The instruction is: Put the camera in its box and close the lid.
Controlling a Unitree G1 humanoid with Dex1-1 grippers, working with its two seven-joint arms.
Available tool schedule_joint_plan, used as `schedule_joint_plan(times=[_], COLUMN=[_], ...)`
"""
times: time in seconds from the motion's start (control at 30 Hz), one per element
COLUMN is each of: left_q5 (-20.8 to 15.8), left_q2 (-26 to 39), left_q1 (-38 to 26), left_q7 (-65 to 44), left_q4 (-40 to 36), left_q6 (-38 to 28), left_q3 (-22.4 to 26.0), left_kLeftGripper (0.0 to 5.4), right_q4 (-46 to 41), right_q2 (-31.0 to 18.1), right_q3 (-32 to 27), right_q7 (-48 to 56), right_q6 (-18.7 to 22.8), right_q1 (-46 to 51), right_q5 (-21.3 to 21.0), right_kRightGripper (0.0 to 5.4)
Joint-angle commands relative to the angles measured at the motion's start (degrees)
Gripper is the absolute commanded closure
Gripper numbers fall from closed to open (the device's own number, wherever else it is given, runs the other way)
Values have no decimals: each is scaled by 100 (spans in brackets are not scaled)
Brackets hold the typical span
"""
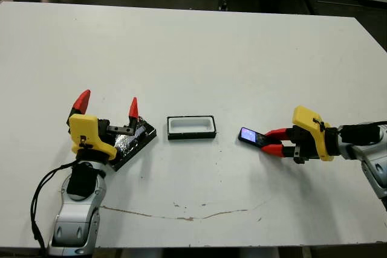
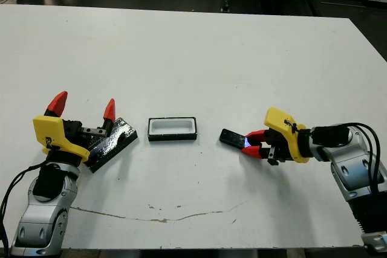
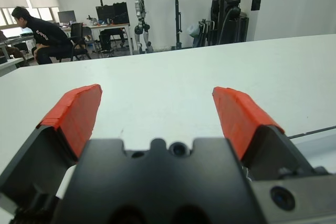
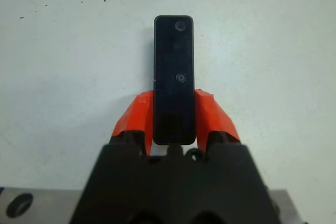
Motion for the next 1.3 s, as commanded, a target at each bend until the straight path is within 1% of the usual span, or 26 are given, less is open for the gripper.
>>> schedule_joint_plan(times=[0.03, 0.13, 0.2, 0.3, 0.4, 0.5, 0.63, 0.73, 0.8, 0.87, 1.0, 1.07, 1.13, 1.3], left_q5=[42, 16, 40, 41, -56, -76, -16, -4, -15, -37, -23, -24, -47, 20], left_q2=[-8, -3, 2, -5, -11, -17, -20, 5, -4, -11, -2, -7, -20, -8], left_q1=[51, 51, 53, 56, 53, 52, 70, 73, 73, 75, 75, 77, 74, 60], left_q7=[56, 46, 60, 67, 12, 13, 66, 42, 41, 29, 24, 26, 28, 47], left_q4=[8, 12, 1, -21, 10, 33, -4, 6, 18, 20, 33, 16, 1, -15], left_q6=[67, 73, 91, 124, 96, 75, 109, 81, 62, 62, 48, 64, 96, 110], left_q3=[-7, -5, -13, -22, -3, 5, -13, -11, -1, 4, 0, -5, -5, -42], left_kLeftGripper=[0, 0, 0, 0, 0, 0, 0, 0, 0, 0, 0, 0, 0, 0], right_q4=[50, 170, 400, 864, 1436, 2163, 2785, 3452, 3850, 4150, 4612, 4745, 4839, 4870], right_q2=[-42, -23, 41, 134, 248, 462, 742, 1094, 1285, 1460, 1859, 1993, 2109, 2311], right_q3=[-109, -211, -286, -286, -167, -15, 283, 395, 506, 612, 817, 906, 921, 978], right_q7=[-10, 9, 110, 324, 617, 1031, 1476, 1835, 1984, 2106, 2302, 2312, 2370, 2475], right_q6=[105, 190, 309, 325, -31, -55, -291, -473, -572, -813, -1125, -1171, -1185, -1495], right_q1=[-103, -379, -676, -1251, -1898, -2647, -3523, -4113, -4417, -4657, -4978, -5069, -5115, -5097], right_q5=[29, 102, 235, 303, 179, 127, -143, -230, -369, -522, -803, -977, -1055, -1225], right_kRightGripper=[373, 373, 373, 373, 373, 373, 373, 373, 373, 373, 373, 373, 373, 373])
